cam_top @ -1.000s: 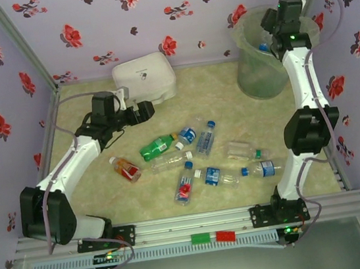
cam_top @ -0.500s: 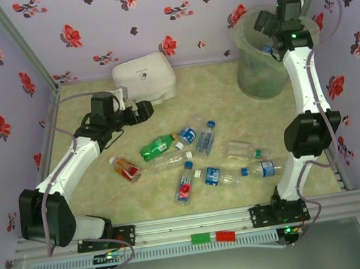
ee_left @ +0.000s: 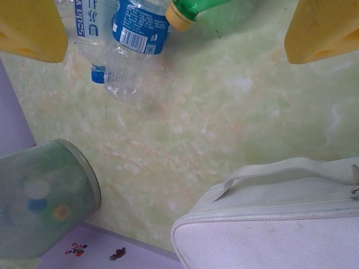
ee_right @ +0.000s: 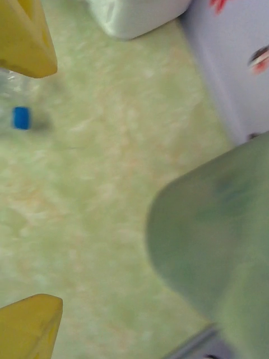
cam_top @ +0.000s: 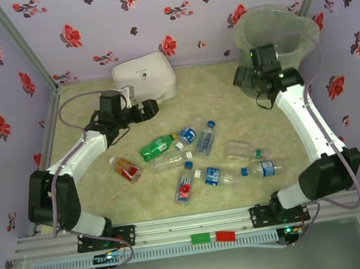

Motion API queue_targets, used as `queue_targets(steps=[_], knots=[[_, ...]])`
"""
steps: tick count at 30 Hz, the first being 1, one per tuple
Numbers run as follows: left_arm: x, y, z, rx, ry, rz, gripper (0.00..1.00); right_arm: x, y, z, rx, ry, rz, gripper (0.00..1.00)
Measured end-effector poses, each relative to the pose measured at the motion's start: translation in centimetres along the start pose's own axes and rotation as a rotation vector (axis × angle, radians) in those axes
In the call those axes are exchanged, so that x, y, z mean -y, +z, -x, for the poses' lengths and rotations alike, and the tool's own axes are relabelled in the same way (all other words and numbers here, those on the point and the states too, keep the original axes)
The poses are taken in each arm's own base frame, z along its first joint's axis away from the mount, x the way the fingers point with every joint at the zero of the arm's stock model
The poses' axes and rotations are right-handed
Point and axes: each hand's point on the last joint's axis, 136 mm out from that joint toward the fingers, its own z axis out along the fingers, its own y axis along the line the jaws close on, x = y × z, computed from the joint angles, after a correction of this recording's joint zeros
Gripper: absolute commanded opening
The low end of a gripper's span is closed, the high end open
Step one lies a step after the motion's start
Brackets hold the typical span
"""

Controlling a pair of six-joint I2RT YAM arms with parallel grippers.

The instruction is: Put the plastic bottles in the bin

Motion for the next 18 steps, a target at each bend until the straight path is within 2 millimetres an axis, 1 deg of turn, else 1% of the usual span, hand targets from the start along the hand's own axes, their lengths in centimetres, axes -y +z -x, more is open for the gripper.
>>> queue_targets(steps=[4, 9, 13, 16, 18], knots=[[-0.5, 1.3, -0.4, -0.01, -0.019, -0.007, 1.0, 2.2, 0.4, -6.5, -0.122, 0.073, -0.051, 1.0], [-0.8, 2.0, -0.8, -0.02, -0.022, -0.009, 1.0, 5.9, -0.6, -12.9, -0.219, 0.207, -0.14, 0.99], [-1.1, 2.1, -1.3, -0.022, -0.023, -0.008, 1.0, 8.5, -1.9, -16.4, -0.261, 0.322, -0.204, 0.97], [-1.6, 2.3, -2.0, -0.033, -0.03, -0.001, 1.0, 9.8, -2.5, -18.3, -0.282, 0.385, -0.238, 0.96], [-1.8, 2.3, -2.3, -0.036, -0.033, 0.002, 1.0, 10.5, -2.5, -19.5, -0.303, 0.415, -0.263, 0.95]])
